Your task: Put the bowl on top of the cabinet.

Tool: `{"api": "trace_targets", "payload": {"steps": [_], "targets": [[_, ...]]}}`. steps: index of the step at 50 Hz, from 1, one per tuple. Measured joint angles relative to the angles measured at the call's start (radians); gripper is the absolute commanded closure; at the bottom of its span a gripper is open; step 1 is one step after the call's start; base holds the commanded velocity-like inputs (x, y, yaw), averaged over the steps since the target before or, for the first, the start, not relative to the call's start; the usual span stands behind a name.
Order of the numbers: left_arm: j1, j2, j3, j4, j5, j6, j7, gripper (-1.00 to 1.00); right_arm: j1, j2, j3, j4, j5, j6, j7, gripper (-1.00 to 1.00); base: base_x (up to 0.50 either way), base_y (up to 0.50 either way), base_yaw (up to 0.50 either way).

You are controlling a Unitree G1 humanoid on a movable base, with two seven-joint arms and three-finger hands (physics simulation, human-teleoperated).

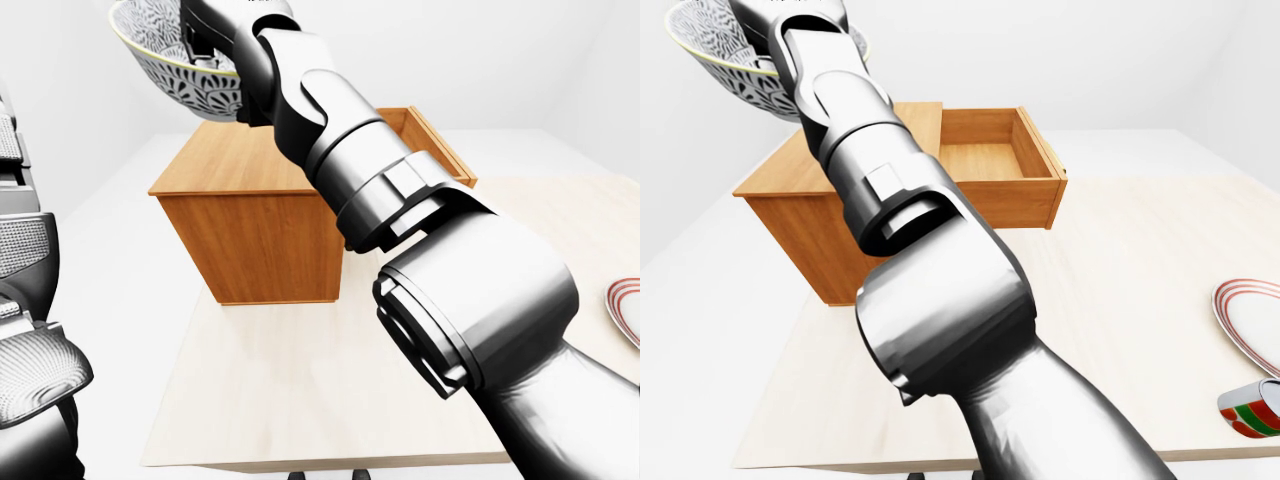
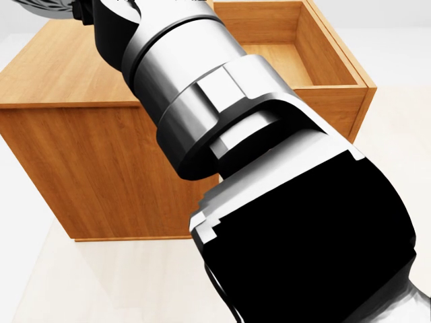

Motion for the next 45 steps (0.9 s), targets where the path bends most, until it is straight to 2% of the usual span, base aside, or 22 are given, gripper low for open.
{"api": "trace_targets", "payload": {"steps": [45], "targets": [[0.002,0.016,-0.006,0.0,-0.009,0.0,0.0,-1.0,0.041,-0.003,0.002,0.001,-0.049,0.0,-0.032,0.97,0.0,0.0,0.0]]}}
